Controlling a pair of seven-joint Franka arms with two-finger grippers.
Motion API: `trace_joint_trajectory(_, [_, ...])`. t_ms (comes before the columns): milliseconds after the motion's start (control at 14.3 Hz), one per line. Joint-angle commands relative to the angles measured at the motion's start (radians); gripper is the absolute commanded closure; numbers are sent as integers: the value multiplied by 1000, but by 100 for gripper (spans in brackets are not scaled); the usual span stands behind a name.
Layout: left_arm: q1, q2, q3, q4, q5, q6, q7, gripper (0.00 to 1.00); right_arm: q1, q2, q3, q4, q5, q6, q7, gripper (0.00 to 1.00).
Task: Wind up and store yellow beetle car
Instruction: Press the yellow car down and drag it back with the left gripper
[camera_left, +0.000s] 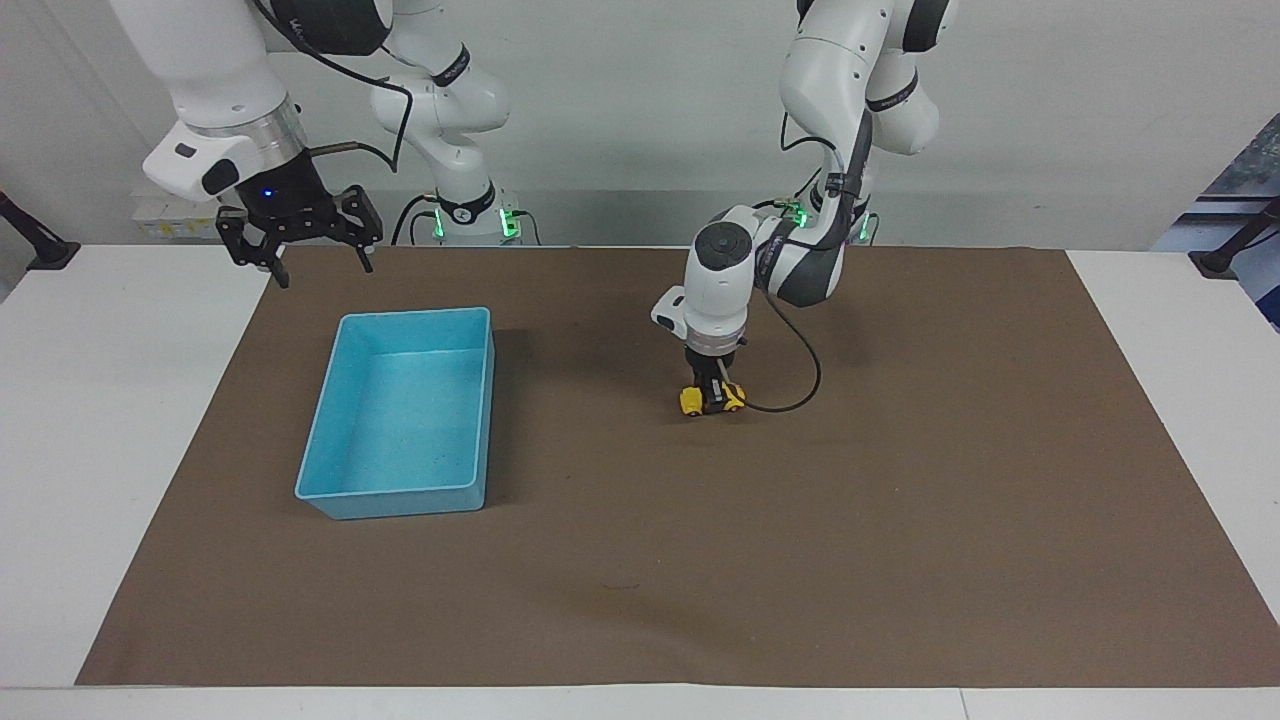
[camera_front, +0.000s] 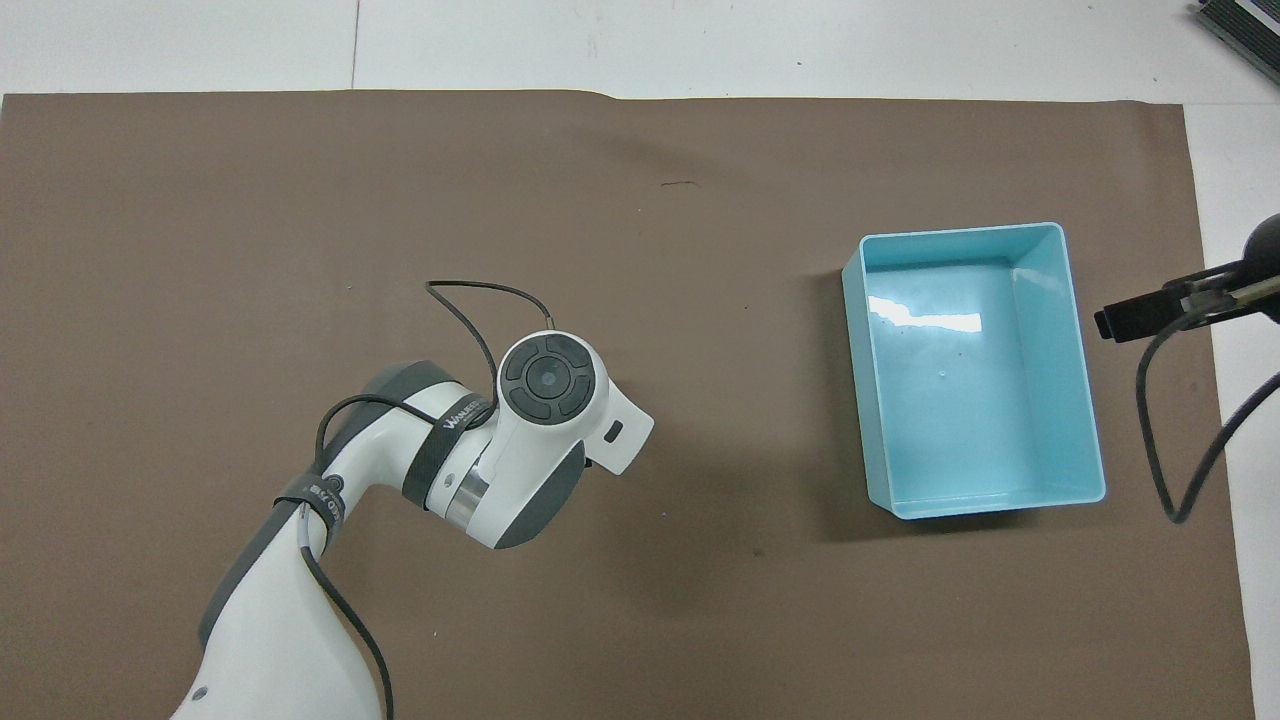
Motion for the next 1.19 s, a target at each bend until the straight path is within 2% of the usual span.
trace_joint_trajectory(0, [-5, -21, 6, -13, 13, -8, 5, 100, -5, 3, 6, 5, 8, 11, 10, 0])
trace_joint_trajectory(559, [79, -35, 5, -64, 7, 8, 165, 100, -5, 3, 7, 5, 10, 11, 16, 0])
trace_joint_trajectory(1117, [183, -130, 3, -239, 5, 83, 318, 100, -4, 1, 15, 5, 13, 8, 19, 0])
